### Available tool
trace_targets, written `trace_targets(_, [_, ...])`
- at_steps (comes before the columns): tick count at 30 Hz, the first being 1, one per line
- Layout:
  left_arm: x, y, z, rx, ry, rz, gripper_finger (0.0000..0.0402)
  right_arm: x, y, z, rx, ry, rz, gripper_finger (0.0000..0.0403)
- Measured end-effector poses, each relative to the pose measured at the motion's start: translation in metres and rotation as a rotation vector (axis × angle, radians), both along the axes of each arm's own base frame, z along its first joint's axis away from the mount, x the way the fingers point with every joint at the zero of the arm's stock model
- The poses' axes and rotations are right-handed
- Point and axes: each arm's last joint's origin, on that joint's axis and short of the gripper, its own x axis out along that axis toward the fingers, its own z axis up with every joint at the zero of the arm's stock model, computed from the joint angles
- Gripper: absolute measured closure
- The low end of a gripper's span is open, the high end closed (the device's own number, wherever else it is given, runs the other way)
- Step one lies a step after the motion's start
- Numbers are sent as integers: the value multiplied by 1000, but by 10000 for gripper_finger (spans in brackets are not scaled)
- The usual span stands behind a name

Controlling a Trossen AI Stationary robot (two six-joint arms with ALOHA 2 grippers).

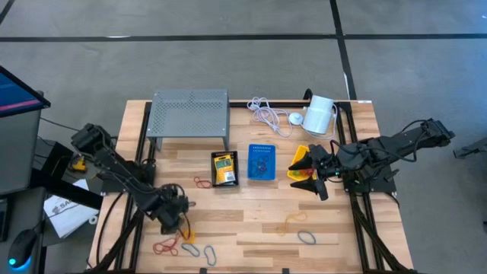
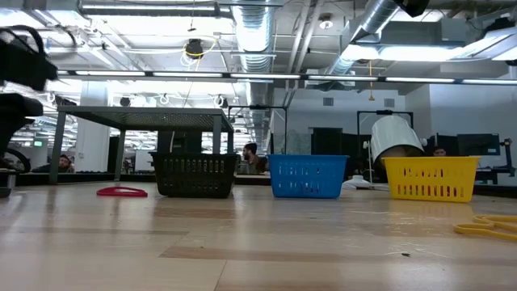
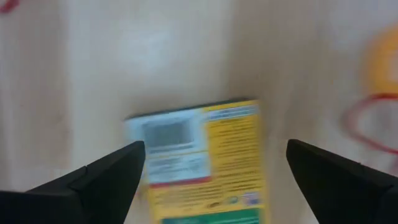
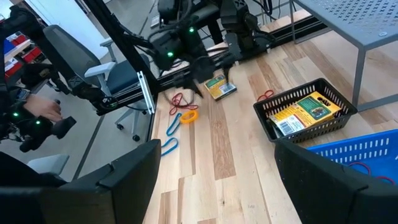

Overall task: Pick & Place Office Desk Supplies
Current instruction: Put the crayon box into the black basket

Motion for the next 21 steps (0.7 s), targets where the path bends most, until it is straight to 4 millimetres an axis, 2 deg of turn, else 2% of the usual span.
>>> trace_targets(5, [4,8,0,-26,56,60,3,0,0,0,-6,-1,2,94])
trace_targets(15, [5,8,0,-46,63,46,18,0,0,0,-12,-1,4,94])
trace_targets(21, [5,9,0,-30,61,47,18,7,3,-6,-35,26,9,94])
